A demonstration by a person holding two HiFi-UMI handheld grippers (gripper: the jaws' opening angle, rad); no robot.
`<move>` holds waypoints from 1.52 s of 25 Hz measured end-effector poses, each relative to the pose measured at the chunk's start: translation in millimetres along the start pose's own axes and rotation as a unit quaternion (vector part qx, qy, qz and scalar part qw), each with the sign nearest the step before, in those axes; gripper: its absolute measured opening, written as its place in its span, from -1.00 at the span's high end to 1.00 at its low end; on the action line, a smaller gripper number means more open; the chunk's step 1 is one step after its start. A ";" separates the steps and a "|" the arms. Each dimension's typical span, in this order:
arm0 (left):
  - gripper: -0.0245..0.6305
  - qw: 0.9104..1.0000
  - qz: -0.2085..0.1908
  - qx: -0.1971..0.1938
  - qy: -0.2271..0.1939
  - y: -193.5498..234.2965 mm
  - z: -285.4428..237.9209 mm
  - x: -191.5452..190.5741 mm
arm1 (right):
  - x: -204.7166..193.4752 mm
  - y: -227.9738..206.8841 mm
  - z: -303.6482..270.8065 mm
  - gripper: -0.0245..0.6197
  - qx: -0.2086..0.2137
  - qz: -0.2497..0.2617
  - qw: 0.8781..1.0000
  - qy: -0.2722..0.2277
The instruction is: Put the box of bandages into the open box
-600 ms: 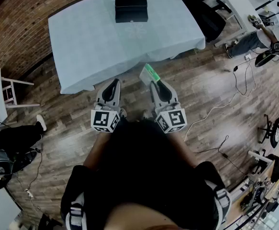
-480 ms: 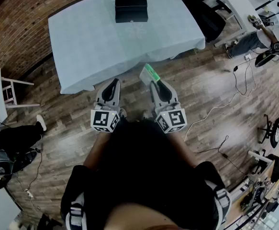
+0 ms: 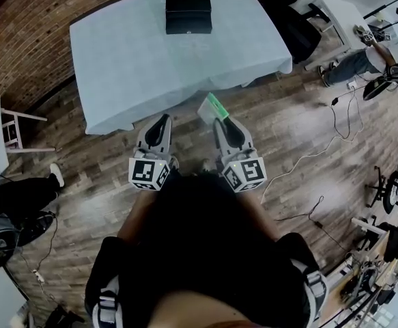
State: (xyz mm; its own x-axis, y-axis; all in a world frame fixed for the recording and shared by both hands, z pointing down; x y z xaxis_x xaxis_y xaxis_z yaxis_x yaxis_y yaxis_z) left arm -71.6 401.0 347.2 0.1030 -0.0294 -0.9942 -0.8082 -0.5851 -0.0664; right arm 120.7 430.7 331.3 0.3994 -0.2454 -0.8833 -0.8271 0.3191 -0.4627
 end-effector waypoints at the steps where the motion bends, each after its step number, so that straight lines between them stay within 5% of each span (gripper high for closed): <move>1: 0.80 1.000 0.000 0.001 -0.001 1.3 0.7 0.2 | 0.2 0.6 -0.6 0.61 0.000 -0.002 1.000 -0.002; 26: 0.80 1.000 0.010 -0.021 -0.008 70.7 34.0 -14.9 | -30.0 57.3 -41.8 0.61 -0.035 0.013 0.999 -0.012; 38: 0.80 1.000 0.005 -0.016 0.000 71.0 -20.5 -12.5 | -15.2 14.1 -76.4 0.61 -0.028 -0.001 1.000 -0.011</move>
State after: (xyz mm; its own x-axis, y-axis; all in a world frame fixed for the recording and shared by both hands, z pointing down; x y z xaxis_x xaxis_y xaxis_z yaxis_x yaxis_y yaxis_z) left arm -118.4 343.2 356.7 0.0945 -0.0346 -0.9949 -0.7897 -0.6111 -0.0537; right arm 72.7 369.0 344.0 0.4093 -0.2256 -0.8841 -0.8470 0.2664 -0.4601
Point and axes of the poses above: the fingertips, and each gripper's own axes: z backward along the fingers, y to its left, x out of its top, the point moved 5 cm from there along z, backward along the fingers, and after that the axes turned 14 degrees about -z, right-handed, at the moved point
